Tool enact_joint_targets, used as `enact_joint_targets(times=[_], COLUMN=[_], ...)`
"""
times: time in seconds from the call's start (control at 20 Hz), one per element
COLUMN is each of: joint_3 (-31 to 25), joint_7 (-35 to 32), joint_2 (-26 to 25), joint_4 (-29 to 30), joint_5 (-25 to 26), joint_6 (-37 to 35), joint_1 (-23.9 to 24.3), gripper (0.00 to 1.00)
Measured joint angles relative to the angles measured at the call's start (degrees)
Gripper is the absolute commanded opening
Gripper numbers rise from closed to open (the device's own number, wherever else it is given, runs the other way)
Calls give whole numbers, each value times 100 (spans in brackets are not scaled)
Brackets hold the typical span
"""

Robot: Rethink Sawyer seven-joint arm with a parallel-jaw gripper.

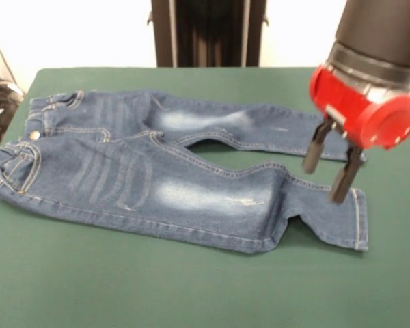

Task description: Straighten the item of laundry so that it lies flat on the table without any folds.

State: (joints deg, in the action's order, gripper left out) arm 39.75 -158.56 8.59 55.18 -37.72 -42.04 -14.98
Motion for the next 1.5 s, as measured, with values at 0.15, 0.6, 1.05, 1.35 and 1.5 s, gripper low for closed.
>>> enact_joint_targets(times=[0.15, 0.6, 1.05, 1.35, 1.5], joint_3=[61, -207, -743, -871, -875], joint_7=[-233, -638, -729, -729, -729], joint_2=[-403, -1073, -1005, -817, -818], joint_4=[-460, -807, -549, -348, -347], joint_5=[-106, -572, -842, -849, -848], joint_6=[-1, -38, -370, -501, -501], joint_1=[170, 254, 226, 162, 144], gripper=[100, 100, 100, 100, 100])
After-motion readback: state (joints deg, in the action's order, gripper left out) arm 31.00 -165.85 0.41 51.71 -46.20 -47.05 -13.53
